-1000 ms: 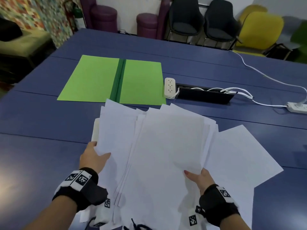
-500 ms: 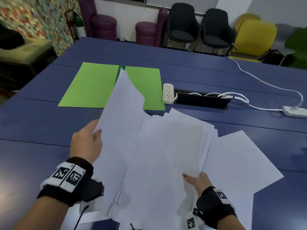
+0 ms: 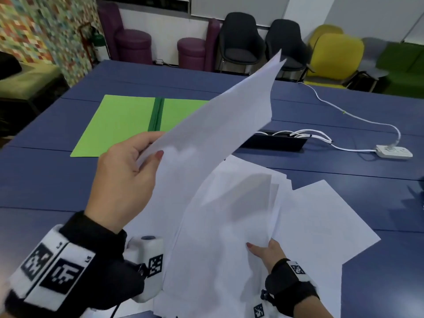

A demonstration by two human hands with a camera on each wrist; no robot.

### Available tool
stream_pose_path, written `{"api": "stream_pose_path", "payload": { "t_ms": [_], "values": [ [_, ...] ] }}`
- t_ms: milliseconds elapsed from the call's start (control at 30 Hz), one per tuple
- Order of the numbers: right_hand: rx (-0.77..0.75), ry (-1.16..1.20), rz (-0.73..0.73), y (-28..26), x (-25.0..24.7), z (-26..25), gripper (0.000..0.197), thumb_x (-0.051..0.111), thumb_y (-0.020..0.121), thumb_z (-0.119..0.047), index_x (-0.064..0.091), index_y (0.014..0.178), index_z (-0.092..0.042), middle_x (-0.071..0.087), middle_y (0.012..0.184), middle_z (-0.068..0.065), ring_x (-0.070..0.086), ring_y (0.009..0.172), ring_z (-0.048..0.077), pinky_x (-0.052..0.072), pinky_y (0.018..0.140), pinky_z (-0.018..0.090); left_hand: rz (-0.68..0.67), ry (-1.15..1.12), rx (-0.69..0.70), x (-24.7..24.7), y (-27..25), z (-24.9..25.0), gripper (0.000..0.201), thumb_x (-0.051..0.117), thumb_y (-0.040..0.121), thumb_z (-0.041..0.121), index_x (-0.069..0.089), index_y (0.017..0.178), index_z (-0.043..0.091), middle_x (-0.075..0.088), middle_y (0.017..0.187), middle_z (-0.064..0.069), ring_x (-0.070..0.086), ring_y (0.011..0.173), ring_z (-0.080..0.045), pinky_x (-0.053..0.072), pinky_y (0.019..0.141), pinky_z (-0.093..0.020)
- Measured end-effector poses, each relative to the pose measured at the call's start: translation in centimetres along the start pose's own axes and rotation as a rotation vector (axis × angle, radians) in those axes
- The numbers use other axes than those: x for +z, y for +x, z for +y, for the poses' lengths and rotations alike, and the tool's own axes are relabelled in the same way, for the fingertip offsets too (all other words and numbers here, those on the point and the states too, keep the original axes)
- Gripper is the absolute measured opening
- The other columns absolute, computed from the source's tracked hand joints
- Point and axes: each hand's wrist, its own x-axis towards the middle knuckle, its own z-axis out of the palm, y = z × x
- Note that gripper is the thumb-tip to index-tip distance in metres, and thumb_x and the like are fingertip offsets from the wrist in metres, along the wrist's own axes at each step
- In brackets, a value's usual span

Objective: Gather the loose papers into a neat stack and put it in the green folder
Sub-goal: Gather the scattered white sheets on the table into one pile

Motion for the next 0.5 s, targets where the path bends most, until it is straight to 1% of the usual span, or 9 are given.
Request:
{"api": "stream_pose_path", "payload": {
  "t_ms": [100, 133, 200, 267, 333, 367, 400, 467, 500],
  "values": [
    [-0.014, 0.029, 0.011, -0.1, -0.1, 0.0, 0.017, 0.069, 0.076, 0.002, 0.061, 0.075, -0.012, 0.066, 0.076, 0.006, 0.062, 0.085, 0.032, 0.048, 0.083, 0.037, 0.0, 0.011, 0.086, -0.2, 0.2, 1.8, 0.032, 0.049, 0.084, 0.015, 0.06, 0.097, 0.042, 0.063, 0.083, 0.042, 0.059, 0.074, 0.012, 0.04, 0.064, -0.002],
    [-0.018, 0.037, 0.006, -0.2, -0.1, -0.2, 0.016, 0.069, 0.076, 0.002, 0.062, 0.076, -0.011, 0.066, 0.076, 0.006, 0.062, 0.086, 0.032, 0.048, 0.083, 0.037, -0.002, 0.013, 0.112, 0.0, 0.2, 2.3, 0.031, 0.049, 0.084, 0.015, 0.062, 0.1, 0.039, 0.064, 0.084, 0.037, 0.06, 0.074, 0.007, 0.04, 0.062, -0.002],
    [-0.002, 0.036, -0.007, -0.4, 0.0, -0.4, 0.014, 0.071, 0.075, 0.001, 0.062, 0.081, -0.008, 0.066, 0.077, 0.007, 0.063, 0.085, 0.033, 0.049, 0.082, 0.038, -0.015, 0.024, 0.148, 0.8, 0.3, 3.1, 0.031, 0.048, 0.085, 0.015, 0.064, 0.106, 0.03, 0.068, 0.08, 0.019, 0.061, 0.074, -0.006, 0.042, 0.062, -0.006],
    [0.037, 0.021, 0.016, -0.3, 0.2, -0.4, 0.018, 0.074, 0.068, -0.003, 0.062, 0.081, -0.007, 0.066, 0.074, 0.01, 0.063, 0.079, 0.031, 0.05, 0.077, 0.037, -0.055, -0.011, 0.117, 2.3, 0.4, 2.7, 0.031, 0.048, 0.084, 0.016, 0.065, 0.108, 0.025, 0.071, 0.08, 0.012, 0.063, 0.075, -0.011, 0.048, 0.069, -0.018],
    [0.095, 0.033, 0.03, -0.6, 0.4, -0.5, 0.016, 0.065, 0.064, -0.008, 0.059, 0.078, -0.002, 0.067, 0.079, 0.019, 0.063, 0.076, 0.032, 0.053, 0.073, 0.039, -0.13, -0.107, -0.028, 4.4, 0.6, 0.4, 0.027, 0.051, 0.085, 0.014, 0.065, 0.107, 0.021, 0.072, 0.09, 0.009, 0.067, 0.084, -0.016, 0.051, 0.074, -0.027],
    [0.13, 0.085, -0.003, -0.9, 0.4, -0.6, 0.019, 0.062, 0.069, -0.011, 0.058, 0.083, 0.001, 0.067, 0.089, 0.024, 0.064, 0.08, 0.034, 0.055, 0.074, 0.042, -0.176, -0.149, -0.126, 5.5, 0.5, -1.4, 0.025, 0.053, 0.086, 0.011, 0.066, 0.106, 0.019, 0.072, 0.093, 0.007, 0.067, 0.088, -0.016, 0.052, 0.077, -0.029],
    [0.169, 0.139, -0.05, -1.1, 0.6, -0.6, 0.023, 0.06, 0.075, -0.014, 0.058, 0.091, 0.003, 0.067, 0.094, 0.025, 0.065, 0.081, 0.035, 0.055, 0.072, 0.042, -0.213, -0.161, -0.209, 6.6, 0.1, -3.4, 0.023, 0.054, 0.086, 0.01, 0.066, 0.103, 0.019, 0.071, 0.094, 0.004, 0.067, 0.091, -0.018, 0.052, 0.08, -0.032],
    [0.132, 0.192, -0.096, -1.6, 0.6, -0.8, 0.017, 0.059, 0.086, -0.013, 0.062, 0.094, 0.002, 0.073, 0.077, 0.016, 0.069, 0.068, 0.027, 0.056, 0.057, 0.032, -0.276, -0.119, -0.356, 8.2, -1.4, -7.6, 0.015, 0.056, 0.084, 0.014, 0.065, 0.089, 0.024, 0.07, 0.093, 0.0, 0.066, 0.094, -0.025, 0.051, 0.081, -0.035],
    [0.08, 0.194, -0.089, -1.7, 0.6, -1.1, 0.015, 0.061, 0.086, -0.01, 0.064, 0.093, 0.002, 0.074, 0.072, 0.012, 0.071, 0.067, 0.025, 0.056, 0.056, 0.03, -0.294, -0.088, -0.429, 8.6, -2.4, -9.3, 0.015, 0.056, 0.085, 0.013, 0.063, 0.082, 0.026, 0.069, 0.09, -0.002, 0.065, 0.094, -0.029, 0.048, 0.077, -0.034]
  ]
}}
